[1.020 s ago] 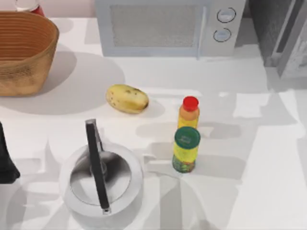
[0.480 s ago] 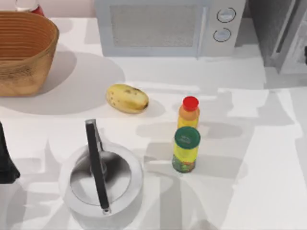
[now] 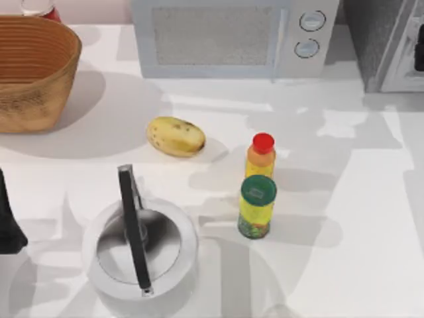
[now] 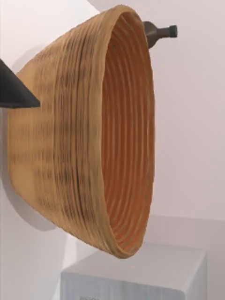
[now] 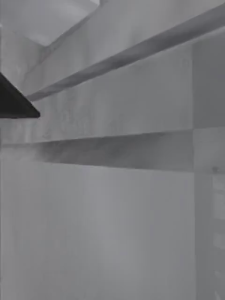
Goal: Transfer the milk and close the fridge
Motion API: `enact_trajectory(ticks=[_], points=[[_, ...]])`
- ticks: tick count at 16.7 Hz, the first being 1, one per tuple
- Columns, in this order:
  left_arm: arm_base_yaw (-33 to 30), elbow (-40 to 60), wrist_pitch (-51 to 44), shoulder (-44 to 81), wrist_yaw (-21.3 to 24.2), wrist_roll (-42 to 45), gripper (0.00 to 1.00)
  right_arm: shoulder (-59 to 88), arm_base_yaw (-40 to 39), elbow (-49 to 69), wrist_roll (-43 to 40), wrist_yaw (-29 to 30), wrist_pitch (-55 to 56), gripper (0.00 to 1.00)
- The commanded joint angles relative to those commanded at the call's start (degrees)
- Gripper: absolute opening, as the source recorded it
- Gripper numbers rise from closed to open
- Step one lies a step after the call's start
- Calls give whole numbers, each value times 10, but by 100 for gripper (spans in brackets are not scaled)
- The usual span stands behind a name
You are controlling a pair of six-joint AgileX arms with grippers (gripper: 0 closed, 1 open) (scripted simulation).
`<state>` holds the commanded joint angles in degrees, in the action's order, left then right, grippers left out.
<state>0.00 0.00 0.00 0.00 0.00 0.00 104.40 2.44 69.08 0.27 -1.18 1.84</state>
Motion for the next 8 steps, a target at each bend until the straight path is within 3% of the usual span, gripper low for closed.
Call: enact_trajectory(ticks=[8], points=[[0, 0, 0, 0, 0, 0, 100, 91, -1, 114, 0, 2, -26, 100]])
